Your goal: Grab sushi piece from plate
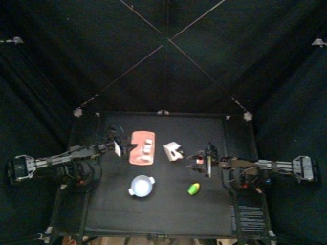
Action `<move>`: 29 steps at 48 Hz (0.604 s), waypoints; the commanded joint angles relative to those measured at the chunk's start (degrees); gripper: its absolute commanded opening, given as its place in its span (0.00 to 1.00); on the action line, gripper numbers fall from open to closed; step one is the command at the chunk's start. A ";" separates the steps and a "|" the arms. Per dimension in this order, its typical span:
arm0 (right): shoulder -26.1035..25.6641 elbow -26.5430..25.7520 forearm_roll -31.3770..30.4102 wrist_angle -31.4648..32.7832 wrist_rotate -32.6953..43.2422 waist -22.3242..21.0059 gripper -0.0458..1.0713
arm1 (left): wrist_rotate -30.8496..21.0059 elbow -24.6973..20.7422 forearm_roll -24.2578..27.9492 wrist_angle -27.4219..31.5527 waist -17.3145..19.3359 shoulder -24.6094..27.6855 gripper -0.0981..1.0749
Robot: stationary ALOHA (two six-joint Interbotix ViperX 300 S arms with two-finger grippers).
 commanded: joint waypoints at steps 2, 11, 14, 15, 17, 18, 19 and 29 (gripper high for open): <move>-2.37 -0.09 -0.70 -0.70 -0.53 0.44 0.83 | 0.00 -7.21 -0.70 11.25 -0.35 3.96 0.96; -5.01 2.81 -2.29 -0.70 -0.44 0.00 0.83 | -0.53 -19.95 1.67 29.97 -0.26 13.27 0.96; -6.33 3.78 -2.20 -0.70 -0.35 -0.53 0.83 | -1.14 -22.85 3.16 32.17 -0.26 16.35 0.96; -6.77 4.04 -2.11 -0.79 -0.26 -0.70 0.83 | -1.49 -23.82 3.78 32.70 -0.26 17.49 0.96; -7.38 4.31 -2.02 -0.79 -0.26 -1.05 0.83 | -2.29 -25.58 5.19 33.75 -0.35 19.86 0.96; -7.73 4.57 -2.02 -0.70 -0.18 -1.23 0.83 | -2.64 -26.54 5.98 34.37 -0.35 21.09 0.96; -8.00 4.66 -2.02 -0.70 -0.18 -1.32 0.83 | -3.16 -27.42 6.77 34.89 -0.44 22.32 0.96; -9.58 6.33 -1.32 -0.79 0.26 -2.64 0.83 | -9.67 -35.68 15.03 41.13 -0.62 33.13 0.96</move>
